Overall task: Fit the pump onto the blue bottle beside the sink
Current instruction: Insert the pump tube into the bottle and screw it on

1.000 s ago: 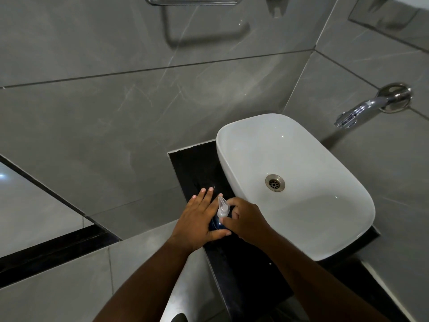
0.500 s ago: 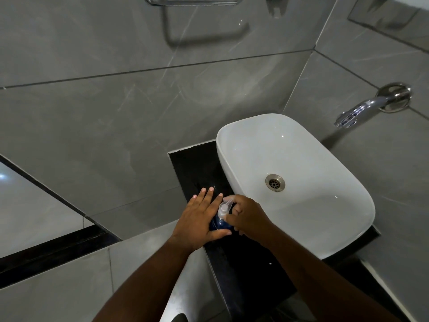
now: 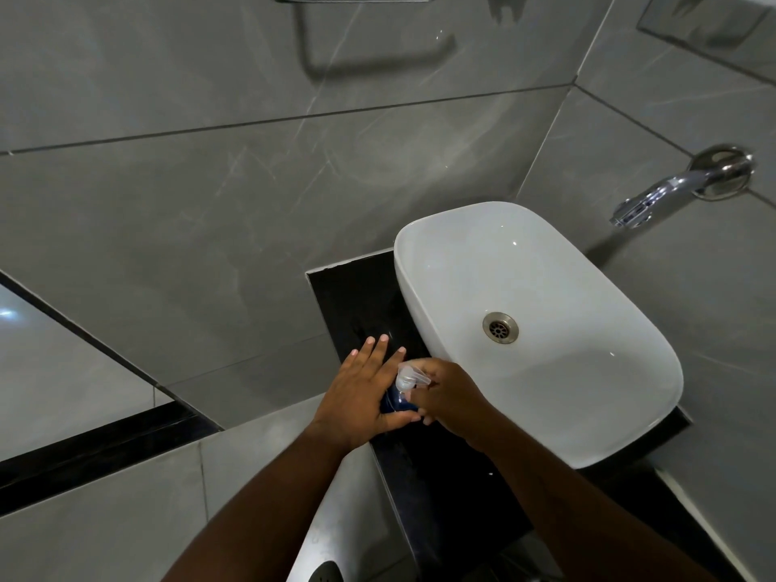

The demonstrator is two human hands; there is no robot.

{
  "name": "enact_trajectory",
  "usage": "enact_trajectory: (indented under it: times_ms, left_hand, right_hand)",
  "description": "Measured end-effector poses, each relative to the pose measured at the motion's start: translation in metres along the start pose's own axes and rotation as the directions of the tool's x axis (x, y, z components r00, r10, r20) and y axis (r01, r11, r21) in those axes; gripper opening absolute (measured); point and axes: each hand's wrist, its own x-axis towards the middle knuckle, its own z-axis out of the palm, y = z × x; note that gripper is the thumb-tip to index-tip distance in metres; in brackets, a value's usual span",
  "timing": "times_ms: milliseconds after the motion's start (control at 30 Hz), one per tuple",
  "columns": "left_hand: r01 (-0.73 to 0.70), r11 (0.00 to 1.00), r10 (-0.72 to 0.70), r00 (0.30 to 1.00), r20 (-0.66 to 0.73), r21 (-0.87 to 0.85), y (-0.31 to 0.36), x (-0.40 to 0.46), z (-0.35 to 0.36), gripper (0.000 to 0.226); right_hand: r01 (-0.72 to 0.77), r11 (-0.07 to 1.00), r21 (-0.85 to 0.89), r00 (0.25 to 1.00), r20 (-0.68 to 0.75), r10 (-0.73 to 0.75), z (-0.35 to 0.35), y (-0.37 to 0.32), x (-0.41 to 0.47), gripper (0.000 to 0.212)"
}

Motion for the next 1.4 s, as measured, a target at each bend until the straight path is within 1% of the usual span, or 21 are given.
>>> enact_trajectory:
  times_ms: [33, 100, 200, 300, 333, 400, 467, 533, 600, 667, 733, 767, 833, 900, 967, 1067, 1200, 1267, 1300, 1367, 1400]
  left_hand:
    - [-0.004, 1.000, 0.004, 1.000, 0.005, -0.003, -0.001, 0.000, -0.001, 0.094]
    - [-0.020, 1.000, 0.020, 1.000, 0.014, 0.002, -0.004, -0.001, -0.003, 0.095]
    - [-0.049, 0.999, 0.049, 0.999, 0.016, 0.023, -0.009, -0.003, -0.007, 0.095]
    - [-0.030, 0.999, 0.030, 1.000, 0.008, 0.023, -0.012, -0.004, -0.010, 0.097]
    - [-0.017, 1.000, 0.017, 1.000, 0.005, 0.015, -0.013, -0.004, -0.011, 0.098]
    - [0.001, 1.000, -0.001, 1.000, 0.001, 0.010, -0.012, -0.002, -0.012, 0.099]
    - [0.009, 1.000, -0.009, 1.000, 0.002, 0.015, -0.011, 0.001, -0.011, 0.099]
    - [0.012, 1.000, -0.012, 1.000, 0.012, 0.002, -0.008, 0.003, -0.010, 0.099]
    - [0.016, 1.000, -0.015, 1.000, 0.025, -0.013, -0.008, 0.004, -0.008, 0.100]
    - [0.019, 1.000, -0.018, 0.999, 0.032, -0.024, -0.008, 0.005, -0.008, 0.101]
    - [0.012, 1.000, -0.011, 0.999, 0.033, -0.027, -0.008, 0.005, -0.009, 0.101]
    - [0.008, 1.000, -0.007, 0.999, 0.034, -0.027, -0.008, 0.005, -0.010, 0.101]
    - [0.004, 1.000, -0.003, 0.999, 0.035, -0.022, -0.009, 0.006, -0.011, 0.099]
    - [-0.001, 1.000, 0.002, 0.999, 0.039, -0.014, -0.010, 0.006, -0.010, 0.097]
    - [-0.007, 1.000, 0.007, 0.999, 0.045, -0.006, -0.010, 0.006, -0.010, 0.096]
    - [-0.007, 1.000, 0.007, 0.999, 0.048, -0.004, -0.011, 0.005, -0.012, 0.095]
    - [-0.022, 1.000, 0.022, 0.998, 0.052, 0.010, -0.012, 0.005, -0.013, 0.096]
    - [-0.020, 1.000, 0.019, 0.998, 0.052, 0.016, -0.011, 0.006, -0.012, 0.098]
    - [-0.018, 1.000, 0.017, 0.999, 0.052, 0.014, -0.011, 0.007, -0.012, 0.098]
    - [-0.017, 1.000, 0.017, 0.999, 0.052, 0.006, -0.011, 0.007, -0.012, 0.098]
    - [-0.019, 1.000, 0.018, 0.998, 0.053, 0.006, -0.011, 0.006, -0.012, 0.098]
  right_hand:
    - [0.007, 1.000, 0.003, 1.000, -0.004, -0.007, 0.000, 0.001, 0.000, 0.017]
    - [0.003, 1.000, 0.013, 1.000, -0.024, -0.003, 0.002, 0.001, 0.000, 0.016]
    - [0.008, 0.997, 0.072, 0.999, -0.048, -0.004, 0.007, 0.000, -0.001, 0.026]
    - [0.044, 0.985, 0.168, 0.999, -0.024, -0.040, 0.009, -0.004, -0.002, 0.027]
    - [0.062, 0.977, 0.204, 0.998, -0.008, -0.062, 0.009, -0.005, -0.002, 0.031]
    - [0.097, 0.967, 0.236, 0.995, 0.013, -0.103, 0.010, -0.007, -0.002, 0.034]
    - [0.101, 0.971, 0.217, 0.995, -0.015, -0.100, 0.009, -0.005, -0.001, 0.027]
    - [0.068, 0.977, 0.204, 0.996, -0.068, -0.055, 0.008, -0.003, 0.000, 0.024]
    - [0.058, 0.969, 0.241, 0.994, -0.106, -0.033, 0.010, -0.001, -0.001, 0.023]
    - [0.063, 0.964, 0.257, 0.993, -0.114, -0.034, 0.012, -0.002, -0.002, 0.026]
    - [0.072, 0.964, 0.255, 0.996, -0.075, -0.054, 0.011, -0.002, -0.003, 0.037]
    - [0.083, 0.967, 0.241, 0.996, -0.055, -0.072, 0.010, -0.002, -0.003, 0.037]
    - [0.104, 0.976, 0.190, 0.994, -0.047, -0.097, 0.009, -0.001, -0.002, 0.028]
    - [0.085, 0.981, 0.173, 0.995, -0.071, -0.073, 0.010, 0.000, -0.001, 0.020]
    - [0.065, 0.986, 0.152, 0.992, -0.113, -0.048, 0.011, 0.000, 0.001, 0.018]
    - [0.068, 0.989, 0.129, 0.990, -0.130, -0.051, 0.012, -0.002, 0.001, 0.022]
    - [0.122, 0.985, 0.120, 0.992, -0.037, -0.118, 0.007, -0.005, -0.002, 0.044]
    - [0.164, 0.984, 0.076, 0.986, -0.021, -0.163, 0.005, -0.005, -0.002, 0.036]
    - [0.163, 0.985, 0.060, 0.986, -0.043, -0.161, 0.006, -0.005, -0.002, 0.030]
    - [0.109, 0.992, 0.060, 0.986, -0.132, -0.101, 0.009, -0.006, -0.002, 0.017]
    - [0.080, 0.994, 0.076, 0.983, -0.173, -0.066, 0.012, -0.006, -0.002, 0.015]
